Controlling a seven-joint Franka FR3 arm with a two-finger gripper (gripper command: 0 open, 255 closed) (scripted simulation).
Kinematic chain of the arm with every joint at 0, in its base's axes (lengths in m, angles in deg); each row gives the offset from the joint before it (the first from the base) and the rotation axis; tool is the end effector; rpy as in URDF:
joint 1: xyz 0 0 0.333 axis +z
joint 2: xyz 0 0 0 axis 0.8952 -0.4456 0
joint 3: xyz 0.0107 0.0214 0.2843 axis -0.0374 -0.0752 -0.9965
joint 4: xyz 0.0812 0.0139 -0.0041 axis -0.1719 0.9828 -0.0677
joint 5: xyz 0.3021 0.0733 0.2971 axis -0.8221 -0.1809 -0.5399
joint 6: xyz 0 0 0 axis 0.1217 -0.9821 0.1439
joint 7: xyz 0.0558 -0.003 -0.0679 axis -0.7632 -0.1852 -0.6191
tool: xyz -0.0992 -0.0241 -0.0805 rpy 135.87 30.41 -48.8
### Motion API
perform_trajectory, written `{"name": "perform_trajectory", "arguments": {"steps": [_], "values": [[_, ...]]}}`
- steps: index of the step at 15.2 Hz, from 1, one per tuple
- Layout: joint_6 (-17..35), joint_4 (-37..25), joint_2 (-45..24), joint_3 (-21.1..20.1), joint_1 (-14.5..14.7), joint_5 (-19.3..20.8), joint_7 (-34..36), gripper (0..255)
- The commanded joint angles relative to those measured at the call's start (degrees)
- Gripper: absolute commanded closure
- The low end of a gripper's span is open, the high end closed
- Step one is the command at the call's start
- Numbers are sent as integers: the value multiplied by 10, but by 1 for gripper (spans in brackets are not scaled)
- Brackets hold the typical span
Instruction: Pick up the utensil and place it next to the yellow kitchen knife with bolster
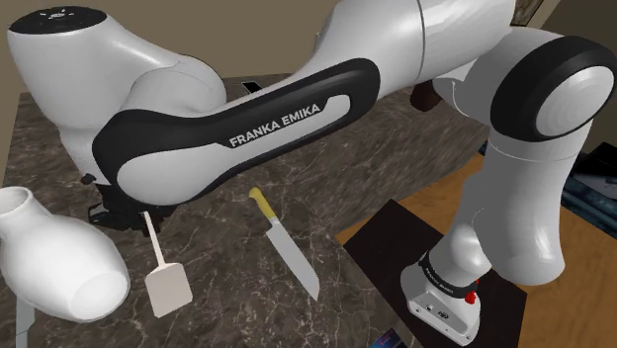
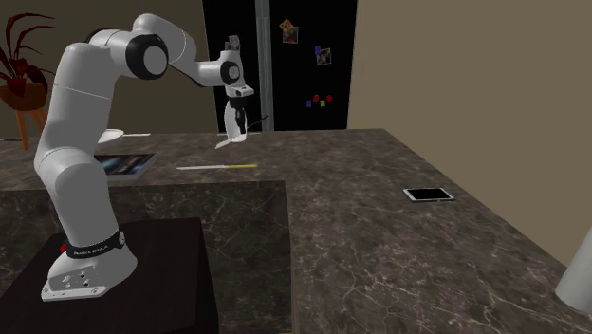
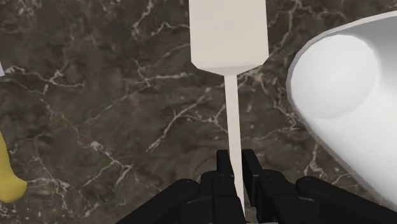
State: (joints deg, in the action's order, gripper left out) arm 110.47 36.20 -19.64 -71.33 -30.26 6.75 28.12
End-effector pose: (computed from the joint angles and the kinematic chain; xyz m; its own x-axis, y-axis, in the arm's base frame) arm 0.4695 0.5216 0.3383 0.9711 -0.2265 0.0755 -0.2263 -0.9740 -0.0110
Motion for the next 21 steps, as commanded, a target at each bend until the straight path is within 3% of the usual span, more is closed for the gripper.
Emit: {"name": "perform_trajectory", "arguments": {"steps": [1,8,15,16,21], "values": [[13,11,-10,0,2,2,2,255],[55,35,-29,5,4,11,10,255],[55,35,-30,5,4,11,10,255],[55,35,-30,5,4,11,10,0],[55,35,-29,5,4,11,10,0]]}}
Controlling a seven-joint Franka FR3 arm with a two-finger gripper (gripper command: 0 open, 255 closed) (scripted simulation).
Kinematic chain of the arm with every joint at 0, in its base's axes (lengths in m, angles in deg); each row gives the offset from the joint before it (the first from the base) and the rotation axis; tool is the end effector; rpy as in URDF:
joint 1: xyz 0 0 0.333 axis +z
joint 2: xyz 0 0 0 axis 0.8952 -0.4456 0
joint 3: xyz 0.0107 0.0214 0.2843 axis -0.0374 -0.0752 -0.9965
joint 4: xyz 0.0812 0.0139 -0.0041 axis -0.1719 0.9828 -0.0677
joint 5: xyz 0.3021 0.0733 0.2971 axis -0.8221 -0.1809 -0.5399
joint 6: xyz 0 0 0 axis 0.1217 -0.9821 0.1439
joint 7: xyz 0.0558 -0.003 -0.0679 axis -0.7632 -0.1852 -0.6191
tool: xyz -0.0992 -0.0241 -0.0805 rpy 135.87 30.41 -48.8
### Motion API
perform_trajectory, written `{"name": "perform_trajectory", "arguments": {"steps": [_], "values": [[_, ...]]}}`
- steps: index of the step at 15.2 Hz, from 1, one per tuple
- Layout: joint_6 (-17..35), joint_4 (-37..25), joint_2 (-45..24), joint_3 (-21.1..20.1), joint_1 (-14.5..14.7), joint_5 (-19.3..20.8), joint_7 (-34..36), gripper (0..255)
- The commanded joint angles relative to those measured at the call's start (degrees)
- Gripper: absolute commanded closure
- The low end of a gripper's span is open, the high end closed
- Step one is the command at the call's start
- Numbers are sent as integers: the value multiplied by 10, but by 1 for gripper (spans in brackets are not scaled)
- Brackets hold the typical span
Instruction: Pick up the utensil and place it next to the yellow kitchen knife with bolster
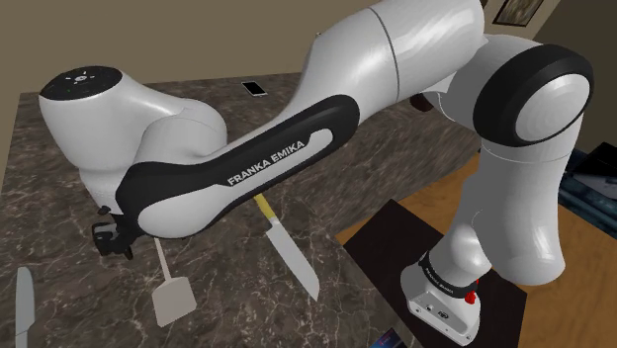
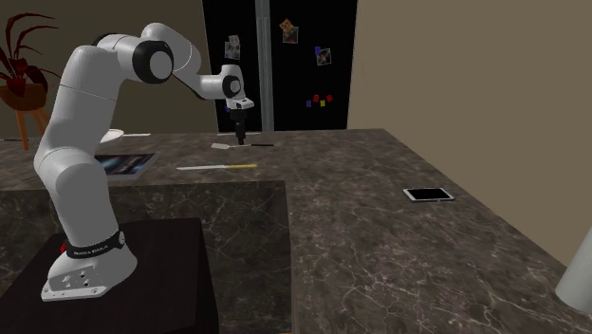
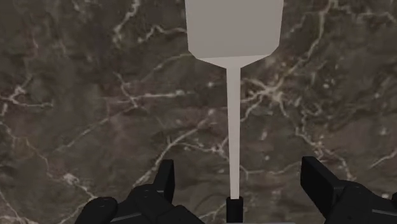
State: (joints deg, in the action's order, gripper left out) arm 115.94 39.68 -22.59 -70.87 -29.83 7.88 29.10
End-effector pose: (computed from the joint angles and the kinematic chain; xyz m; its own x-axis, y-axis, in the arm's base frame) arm 0.4633 0.5217 0.2813 0.9733 -0.2198 0.0663 -0.2203 -0.9754 -0.0004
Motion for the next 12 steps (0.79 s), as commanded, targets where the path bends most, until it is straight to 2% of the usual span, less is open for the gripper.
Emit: {"name": "perform_trajectory", "arguments": {"steps": [1,4,12], "values": [[-15,-7,9,-2,0,-4,-2,0],[-58,-31,29,-7,-1,-13,-8,0],[-58,-31,29,-7,-1,-13,-8,0]]}}
